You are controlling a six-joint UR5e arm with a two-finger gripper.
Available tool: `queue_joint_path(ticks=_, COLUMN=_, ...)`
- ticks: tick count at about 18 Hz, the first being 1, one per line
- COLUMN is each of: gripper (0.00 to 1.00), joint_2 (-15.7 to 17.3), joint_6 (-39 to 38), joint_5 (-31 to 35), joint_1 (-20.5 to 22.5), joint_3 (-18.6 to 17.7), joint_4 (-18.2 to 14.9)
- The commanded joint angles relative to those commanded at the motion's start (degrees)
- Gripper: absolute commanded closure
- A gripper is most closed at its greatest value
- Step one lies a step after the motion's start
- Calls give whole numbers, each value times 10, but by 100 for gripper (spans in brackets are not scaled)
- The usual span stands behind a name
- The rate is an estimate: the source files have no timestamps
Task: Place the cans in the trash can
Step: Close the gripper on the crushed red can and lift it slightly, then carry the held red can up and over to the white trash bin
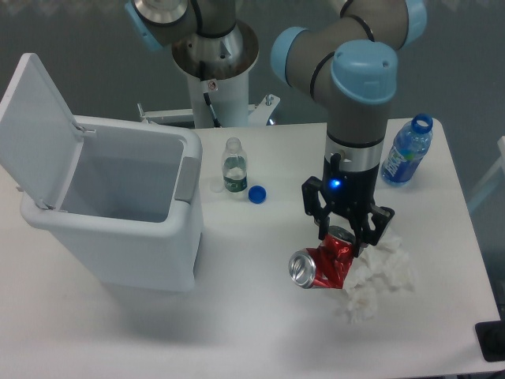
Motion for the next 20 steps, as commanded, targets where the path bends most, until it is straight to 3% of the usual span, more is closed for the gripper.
queue_joint_path(ticks=11, gripper=38, joint_2=4, joint_6=-20, joint_5=-1, joint_1=0, joint_3=-1, joint_4=1)
queue_joint_path(ticks=20, gripper=38, joint_2=26, joint_6=-168, joint_5=5, joint_1=-10, joint_3=0, joint_4=0)
